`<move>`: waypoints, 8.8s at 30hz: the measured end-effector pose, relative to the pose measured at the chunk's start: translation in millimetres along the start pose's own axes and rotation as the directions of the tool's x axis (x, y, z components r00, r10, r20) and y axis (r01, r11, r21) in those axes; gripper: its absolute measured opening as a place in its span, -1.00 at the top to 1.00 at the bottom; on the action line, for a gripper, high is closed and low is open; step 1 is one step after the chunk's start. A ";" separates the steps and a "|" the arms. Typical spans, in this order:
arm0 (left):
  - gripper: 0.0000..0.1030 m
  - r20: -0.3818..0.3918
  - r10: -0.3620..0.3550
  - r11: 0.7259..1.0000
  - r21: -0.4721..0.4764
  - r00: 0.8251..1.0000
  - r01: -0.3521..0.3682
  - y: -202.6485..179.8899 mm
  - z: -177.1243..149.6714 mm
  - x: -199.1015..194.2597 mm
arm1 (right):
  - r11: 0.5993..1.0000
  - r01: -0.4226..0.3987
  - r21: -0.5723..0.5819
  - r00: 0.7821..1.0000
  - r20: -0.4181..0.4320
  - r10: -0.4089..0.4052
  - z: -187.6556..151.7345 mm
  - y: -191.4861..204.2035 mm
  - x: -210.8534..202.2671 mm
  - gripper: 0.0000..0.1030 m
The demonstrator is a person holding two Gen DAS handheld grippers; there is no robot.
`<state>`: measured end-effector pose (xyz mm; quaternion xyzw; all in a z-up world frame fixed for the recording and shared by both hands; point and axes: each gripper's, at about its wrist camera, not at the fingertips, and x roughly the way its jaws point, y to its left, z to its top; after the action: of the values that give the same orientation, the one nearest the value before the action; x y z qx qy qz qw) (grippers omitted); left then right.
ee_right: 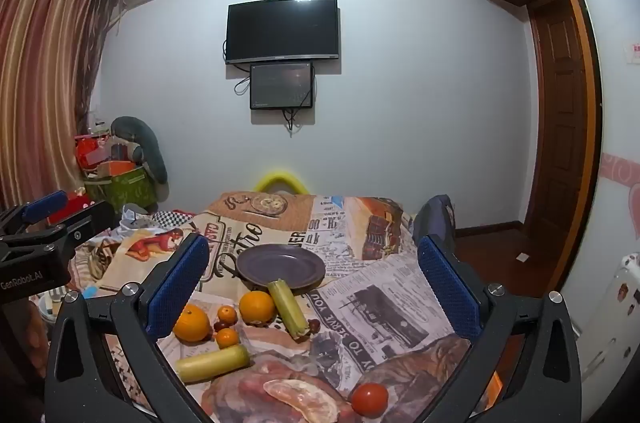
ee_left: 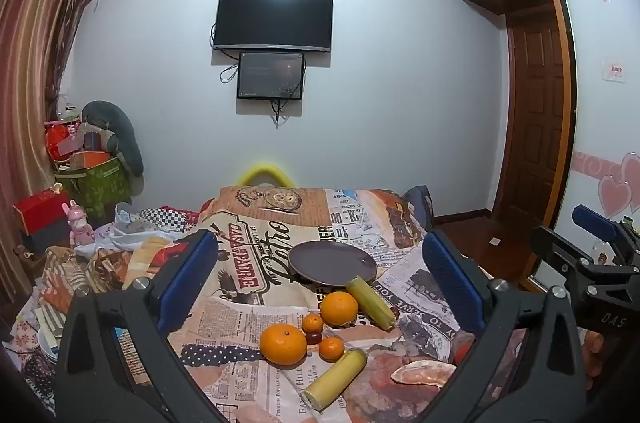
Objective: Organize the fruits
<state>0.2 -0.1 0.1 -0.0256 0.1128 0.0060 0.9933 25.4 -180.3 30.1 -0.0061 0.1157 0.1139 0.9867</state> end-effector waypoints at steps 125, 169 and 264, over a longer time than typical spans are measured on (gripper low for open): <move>0.00 -0.621 -0.149 0.973 0.045 0.770 0.225 -5.7 -97.2 169.0 | 0.998 -0.030 0.058 0.847 -0.528 0.056 -88.4 -78.7 89.2 0.04; 0.11 -0.776 -0.124 0.962 0.060 0.618 0.267 -40.1 -170.3 218.6 | 0.989 -0.059 0.139 0.709 -0.692 0.140 -161.4 -84.7 118.2 0.13; 0.30 -0.549 -0.191 0.980 -0.150 0.814 0.129 31.9 -45.4 390.6 | 0.957 -0.288 -0.034 0.782 -0.584 0.215 -73.6 15.2 338.3 0.14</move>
<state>370.1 31.7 -133.4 -0.0884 0.3960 -0.0793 0.9105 325.7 -92.7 -119.0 -0.0846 0.4005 0.2442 0.8791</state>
